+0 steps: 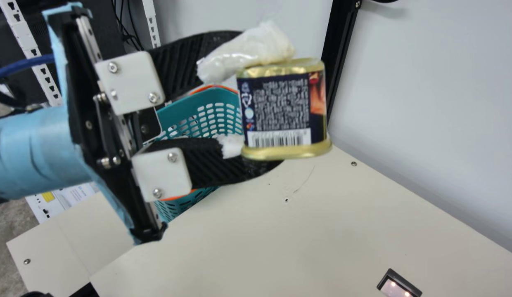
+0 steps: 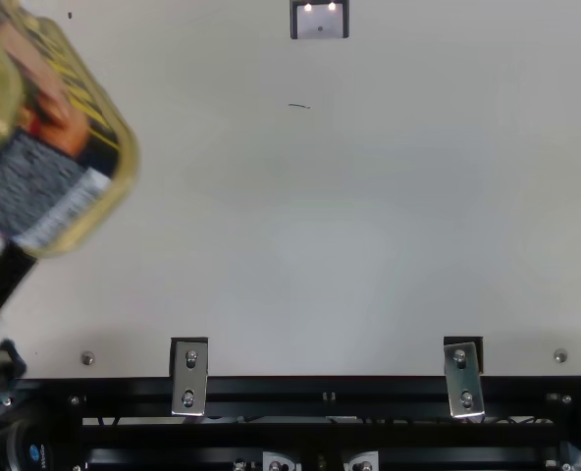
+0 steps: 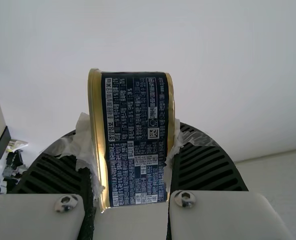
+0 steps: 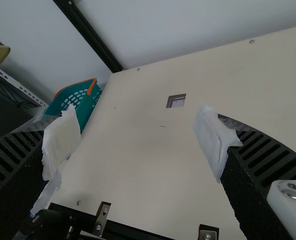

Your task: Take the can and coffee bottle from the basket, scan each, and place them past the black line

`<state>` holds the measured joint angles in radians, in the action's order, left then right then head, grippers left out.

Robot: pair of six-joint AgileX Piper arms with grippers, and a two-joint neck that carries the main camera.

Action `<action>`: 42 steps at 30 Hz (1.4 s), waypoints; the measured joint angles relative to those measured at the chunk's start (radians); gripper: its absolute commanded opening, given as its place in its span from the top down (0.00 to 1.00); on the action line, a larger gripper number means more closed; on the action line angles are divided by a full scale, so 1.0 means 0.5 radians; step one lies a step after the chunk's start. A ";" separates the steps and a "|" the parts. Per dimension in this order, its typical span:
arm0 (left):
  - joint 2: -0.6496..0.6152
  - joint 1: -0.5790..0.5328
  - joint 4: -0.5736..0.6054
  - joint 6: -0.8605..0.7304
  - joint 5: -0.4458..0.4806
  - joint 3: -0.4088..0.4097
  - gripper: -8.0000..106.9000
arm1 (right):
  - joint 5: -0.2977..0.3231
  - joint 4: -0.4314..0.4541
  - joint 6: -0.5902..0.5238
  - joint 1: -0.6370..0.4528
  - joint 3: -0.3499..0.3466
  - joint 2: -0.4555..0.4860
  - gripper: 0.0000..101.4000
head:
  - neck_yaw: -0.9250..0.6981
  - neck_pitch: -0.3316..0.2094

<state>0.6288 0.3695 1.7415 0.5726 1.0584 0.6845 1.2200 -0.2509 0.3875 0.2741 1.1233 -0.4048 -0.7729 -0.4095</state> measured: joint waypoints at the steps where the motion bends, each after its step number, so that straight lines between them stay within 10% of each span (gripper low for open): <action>1: 0.000 0.000 0.008 0.000 0.004 0.000 0.84 | 0.000 0.000 0.000 0.000 0.000 0.000 0.00 | 0.000 0.000; 23: 0.019 -0.001 -0.012 -0.056 -0.002 0.005 0.84 | 0.000 0.000 0.000 0.000 0.000 0.000 0.00 | 0.000 0.000; 33: 0.244 0.156 -0.591 -0.645 0.038 0.257 0.84 | 0.000 -0.002 0.000 0.000 0.000 0.000 0.00 | 0.000 0.000; 42: 0.413 -0.126 -1.190 -1.327 -0.266 0.470 0.84 | 0.000 -0.002 0.000 0.000 0.000 0.000 0.00 | 0.113 0.000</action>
<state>0.8353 0.3064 1.1465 -0.0911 0.9256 0.9195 1.2200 -0.2519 0.3875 0.2741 1.1233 -0.4048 -0.7166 -0.4095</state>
